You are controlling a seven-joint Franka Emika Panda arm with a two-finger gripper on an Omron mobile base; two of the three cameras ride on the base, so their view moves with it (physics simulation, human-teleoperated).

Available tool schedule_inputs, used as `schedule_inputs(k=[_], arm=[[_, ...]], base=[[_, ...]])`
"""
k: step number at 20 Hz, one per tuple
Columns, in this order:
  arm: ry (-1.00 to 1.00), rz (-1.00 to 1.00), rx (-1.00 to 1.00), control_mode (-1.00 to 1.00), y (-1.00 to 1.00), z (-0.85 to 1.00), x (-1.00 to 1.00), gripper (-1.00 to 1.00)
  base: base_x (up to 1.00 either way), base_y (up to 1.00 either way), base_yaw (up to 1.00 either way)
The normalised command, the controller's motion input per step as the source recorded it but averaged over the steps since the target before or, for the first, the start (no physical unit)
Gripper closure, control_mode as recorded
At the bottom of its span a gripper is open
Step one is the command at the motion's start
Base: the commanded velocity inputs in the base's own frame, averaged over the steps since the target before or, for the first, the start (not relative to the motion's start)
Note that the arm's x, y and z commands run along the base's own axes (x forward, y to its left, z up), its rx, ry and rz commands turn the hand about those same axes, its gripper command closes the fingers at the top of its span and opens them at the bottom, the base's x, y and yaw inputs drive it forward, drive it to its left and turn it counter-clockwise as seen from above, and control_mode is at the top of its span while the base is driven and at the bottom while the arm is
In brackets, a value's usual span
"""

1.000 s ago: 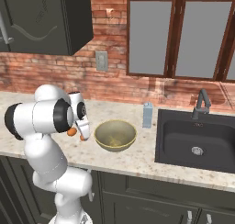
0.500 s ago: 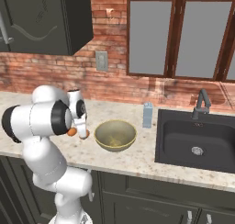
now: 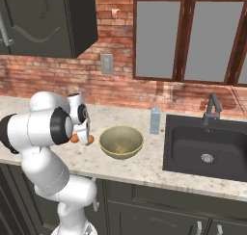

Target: Gather the eggs and milk located in the vicinity of the sink area and place them right next to the bowl.

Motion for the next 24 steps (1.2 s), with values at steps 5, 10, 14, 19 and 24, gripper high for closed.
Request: schedule_inputs(k=[5,10,14,19,24], arm=[[-0.01,-0.03,-0.13,-1.0,-0.06,-0.05,0.0,1.0],[-0.01,-0.04,-0.12,-1.0,-0.09,0.01,0.0,1.0],[0.0,-0.06,-0.05,-1.0,-0.12,0.01,-0.02,1.0],[0.0,-0.07,0.0,-1.0,-0.22,0.01,-0.01,1.0],[0.0,-0.04,0.0,-1.0,-0.28,0.01,0.0,1.0]], base=[[0.0,0.0,0.0],[0.0,0.0,0.0],[0.0,0.0,0.0],[0.0,0.0,0.0],[0.0,0.0,0.0]])
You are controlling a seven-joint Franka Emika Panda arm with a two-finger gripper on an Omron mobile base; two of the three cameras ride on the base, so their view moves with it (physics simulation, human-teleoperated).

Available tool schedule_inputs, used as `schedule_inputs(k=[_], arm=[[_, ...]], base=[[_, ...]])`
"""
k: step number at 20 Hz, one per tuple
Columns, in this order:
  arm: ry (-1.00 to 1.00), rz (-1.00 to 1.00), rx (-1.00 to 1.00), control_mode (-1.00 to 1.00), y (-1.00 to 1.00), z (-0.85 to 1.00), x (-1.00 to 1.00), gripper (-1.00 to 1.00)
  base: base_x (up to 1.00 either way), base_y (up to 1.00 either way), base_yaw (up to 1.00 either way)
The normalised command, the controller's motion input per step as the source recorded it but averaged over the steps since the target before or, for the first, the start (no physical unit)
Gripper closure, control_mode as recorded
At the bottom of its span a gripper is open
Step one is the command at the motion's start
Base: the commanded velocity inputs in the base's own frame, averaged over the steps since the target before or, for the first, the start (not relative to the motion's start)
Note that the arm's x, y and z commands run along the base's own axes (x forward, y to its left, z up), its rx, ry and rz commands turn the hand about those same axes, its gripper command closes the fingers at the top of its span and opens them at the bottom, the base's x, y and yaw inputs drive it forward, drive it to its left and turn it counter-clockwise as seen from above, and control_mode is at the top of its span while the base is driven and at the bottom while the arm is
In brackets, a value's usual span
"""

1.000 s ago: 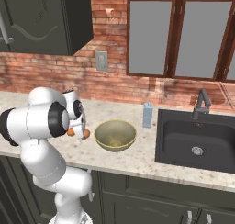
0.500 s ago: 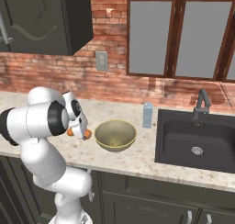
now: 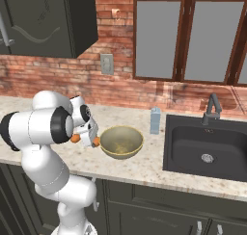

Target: Gather the eggs and milk located in the vicinity of the sink area and place them right next to the bowl.

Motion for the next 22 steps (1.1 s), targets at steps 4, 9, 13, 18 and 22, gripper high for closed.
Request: schedule_inputs(k=[4,9,13,18,22], arm=[[0.0,-0.01,0.0,-1.0,-0.24,0.0,0.0,1.0],[0.0,0.0,0.01,-1.0,0.0,-0.06,0.0,1.0],[0.0,0.0,0.0,-1.0,0.0,-0.16,0.0,1.0],[0.0,0.0,0.0,-1.0,0.0,-0.04,0.0,-1.0],[0.0,0.0,0.0,-1.0,0.0,0.0,0.0,-1.0]], base=[[0.0,0.0,0.0],[0.0,0.0,0.0],[0.0,0.0,0.0],[0.0,0.0,0.0],[0.0,0.0,0.0]])
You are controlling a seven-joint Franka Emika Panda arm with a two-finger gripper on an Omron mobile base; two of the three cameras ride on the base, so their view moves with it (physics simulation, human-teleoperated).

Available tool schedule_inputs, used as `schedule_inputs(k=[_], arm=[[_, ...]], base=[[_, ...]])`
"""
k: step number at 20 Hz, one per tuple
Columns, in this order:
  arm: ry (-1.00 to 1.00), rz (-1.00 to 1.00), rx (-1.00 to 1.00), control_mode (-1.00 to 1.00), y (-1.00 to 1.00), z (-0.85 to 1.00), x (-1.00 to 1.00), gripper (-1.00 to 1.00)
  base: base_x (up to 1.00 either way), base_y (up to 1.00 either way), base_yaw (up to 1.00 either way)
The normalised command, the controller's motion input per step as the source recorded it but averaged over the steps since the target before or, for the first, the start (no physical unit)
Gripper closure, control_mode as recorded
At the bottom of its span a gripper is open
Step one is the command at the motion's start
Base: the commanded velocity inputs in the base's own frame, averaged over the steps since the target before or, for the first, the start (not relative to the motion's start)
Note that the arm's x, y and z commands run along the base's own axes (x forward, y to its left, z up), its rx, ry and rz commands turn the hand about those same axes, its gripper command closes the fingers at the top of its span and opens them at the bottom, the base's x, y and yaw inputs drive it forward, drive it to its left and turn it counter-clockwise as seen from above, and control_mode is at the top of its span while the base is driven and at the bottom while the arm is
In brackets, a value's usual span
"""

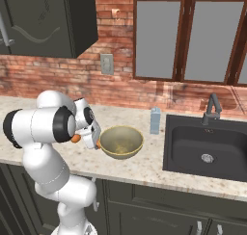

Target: Gather the eggs and milk located in the vicinity of the sink area and place them right next to the bowl.

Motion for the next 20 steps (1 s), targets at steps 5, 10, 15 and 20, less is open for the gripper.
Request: schedule_inputs(k=[5,10,15,20], arm=[[0.0,0.0,0.0,-1.0,0.0,0.0,0.0,-1.0],[0.0,0.0,0.0,-1.0,0.0,0.0,0.0,-1.0],[0.0,0.0,0.0,-1.0,0.01,0.2,-0.01,-1.0],[-0.02,0.05,0.01,-1.0,0.22,0.42,-0.14,-1.0]], base=[[0.0,0.0,0.0],[0.0,0.0,0.0],[0.0,0.0,0.0],[0.0,0.0,0.0]])
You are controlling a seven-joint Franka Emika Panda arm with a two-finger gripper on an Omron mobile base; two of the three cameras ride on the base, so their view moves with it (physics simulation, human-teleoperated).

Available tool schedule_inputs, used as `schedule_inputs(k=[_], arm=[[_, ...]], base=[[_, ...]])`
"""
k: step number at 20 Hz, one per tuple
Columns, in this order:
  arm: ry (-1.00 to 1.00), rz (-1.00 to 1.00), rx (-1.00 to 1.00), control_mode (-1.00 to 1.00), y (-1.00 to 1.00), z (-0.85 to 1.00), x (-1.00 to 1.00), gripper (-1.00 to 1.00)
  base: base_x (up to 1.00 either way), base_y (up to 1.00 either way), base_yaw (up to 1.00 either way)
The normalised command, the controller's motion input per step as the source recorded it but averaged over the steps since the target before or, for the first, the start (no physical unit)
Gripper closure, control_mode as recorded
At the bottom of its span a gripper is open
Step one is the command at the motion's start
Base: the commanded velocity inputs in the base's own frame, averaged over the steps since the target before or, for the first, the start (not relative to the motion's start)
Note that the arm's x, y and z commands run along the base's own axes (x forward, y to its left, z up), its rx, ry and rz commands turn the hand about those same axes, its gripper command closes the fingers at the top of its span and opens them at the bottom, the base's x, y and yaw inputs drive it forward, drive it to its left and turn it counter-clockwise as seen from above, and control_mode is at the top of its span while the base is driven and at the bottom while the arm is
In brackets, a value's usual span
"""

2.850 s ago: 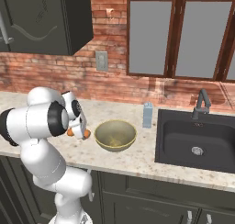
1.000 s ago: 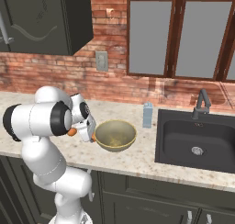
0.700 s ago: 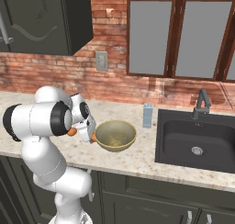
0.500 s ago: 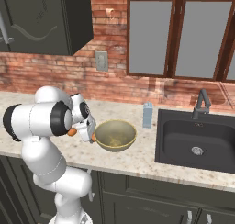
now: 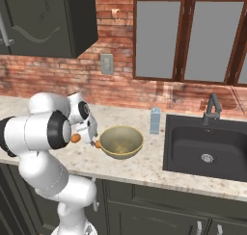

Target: Gather the eggs and milk located in the vicinity of the sink area and place them right next to the bowl.

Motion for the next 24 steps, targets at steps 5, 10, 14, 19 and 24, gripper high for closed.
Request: schedule_inputs(k=[5,10,14,19,24], arm=[[-0.02,0.18,0.04,-1.0,0.4,0.34,-0.03,-1.0],[0.0,0.33,0.09,-1.0,0.41,0.01,0.0,-1.0],[0.01,0.41,0.12,-1.0,0.3,0.04,0.0,-1.0],[0.01,0.42,0.17,-1.0,0.04,0.0,0.0,-1.0],[0.0,0.38,0.23,-1.0,0.0,0.0,0.03,-1.0]], base=[[0.0,0.0,0.0],[0.0,0.0,0.0],[0.0,0.0,0.0],[0.0,0.0,0.0],[0.0,0.0,0.0]])
